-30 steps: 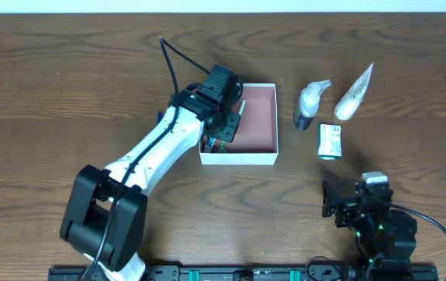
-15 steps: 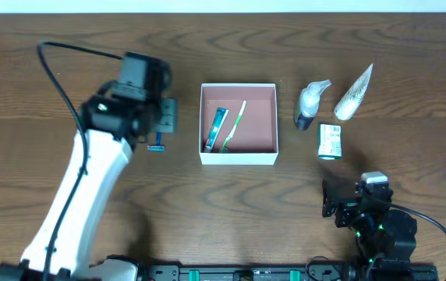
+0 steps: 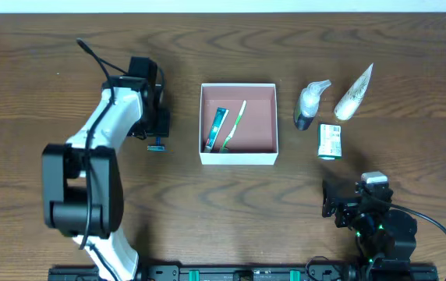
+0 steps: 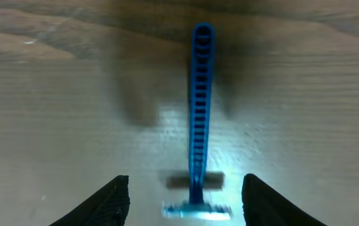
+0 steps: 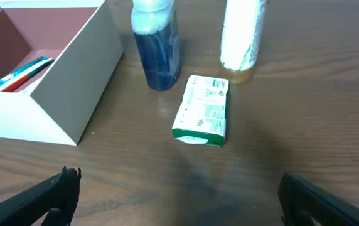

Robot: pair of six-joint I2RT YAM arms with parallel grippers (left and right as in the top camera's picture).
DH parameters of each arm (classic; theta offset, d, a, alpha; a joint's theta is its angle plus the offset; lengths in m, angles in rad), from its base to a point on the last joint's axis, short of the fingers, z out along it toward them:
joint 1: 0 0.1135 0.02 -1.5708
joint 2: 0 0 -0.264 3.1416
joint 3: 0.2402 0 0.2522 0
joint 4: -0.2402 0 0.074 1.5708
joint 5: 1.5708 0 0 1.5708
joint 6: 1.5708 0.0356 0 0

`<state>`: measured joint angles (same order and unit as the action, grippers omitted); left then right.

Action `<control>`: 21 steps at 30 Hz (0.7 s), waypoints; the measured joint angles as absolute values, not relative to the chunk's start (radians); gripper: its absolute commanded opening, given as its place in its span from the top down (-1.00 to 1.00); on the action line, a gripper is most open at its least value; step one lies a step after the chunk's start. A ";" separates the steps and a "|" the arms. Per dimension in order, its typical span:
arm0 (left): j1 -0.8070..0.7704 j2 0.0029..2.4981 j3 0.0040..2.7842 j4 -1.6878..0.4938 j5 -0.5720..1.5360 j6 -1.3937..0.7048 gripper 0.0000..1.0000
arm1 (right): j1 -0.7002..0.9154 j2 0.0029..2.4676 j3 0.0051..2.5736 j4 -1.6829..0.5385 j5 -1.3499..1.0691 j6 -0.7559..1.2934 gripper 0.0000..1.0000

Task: Pack container
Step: 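Grasp the blue razor with the left gripper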

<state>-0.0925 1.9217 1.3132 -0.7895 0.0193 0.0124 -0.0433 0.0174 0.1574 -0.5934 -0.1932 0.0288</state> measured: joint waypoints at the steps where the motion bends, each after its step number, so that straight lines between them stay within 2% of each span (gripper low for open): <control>1: -0.091 1.933 1.313 -0.782 0.020 0.020 -0.16 | -0.043 0.017 0.157 -0.593 -0.193 0.029 -0.98; 4: -0.091 1.960 1.313 -0.772 0.019 0.030 -0.04 | -0.043 0.017 0.157 -0.593 -0.193 0.029 -0.99; 7: -0.091 1.990 1.313 -0.765 0.021 0.042 -0.02 | -0.043 0.017 0.157 -0.593 -0.193 0.029 -0.99; 8: -0.091 2.004 1.313 -0.765 0.023 0.043 0.08 | -0.043 0.017 0.157 -0.593 -0.193 0.029 -0.98; 10: -0.091 2.009 1.316 -0.760 0.030 0.046 0.41 | -0.043 0.017 0.157 -0.593 -0.193 0.029 -0.98; 12: -0.091 2.012 1.316 -0.760 0.039 0.043 0.63 | -0.043 0.017 0.157 -0.593 -0.193 0.029 -0.99; 13: -0.092 2.012 1.316 -0.760 0.044 0.047 0.81 | -0.043 0.017 0.157 -0.593 -0.193 0.029 -0.98; 14: -0.092 2.012 1.316 -0.762 0.047 0.049 0.88 | -0.043 0.017 0.157 -0.593 -0.193 0.029 -0.99; 21: -0.092 2.005 1.330 -0.861 0.048 0.053 0.88 | -0.043 0.017 0.157 -0.593 -0.193 0.029 -0.99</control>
<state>-0.0917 2.0048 1.3300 -0.8608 0.0483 0.0528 -0.0433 0.0174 0.1574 -0.5934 -0.1932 0.0288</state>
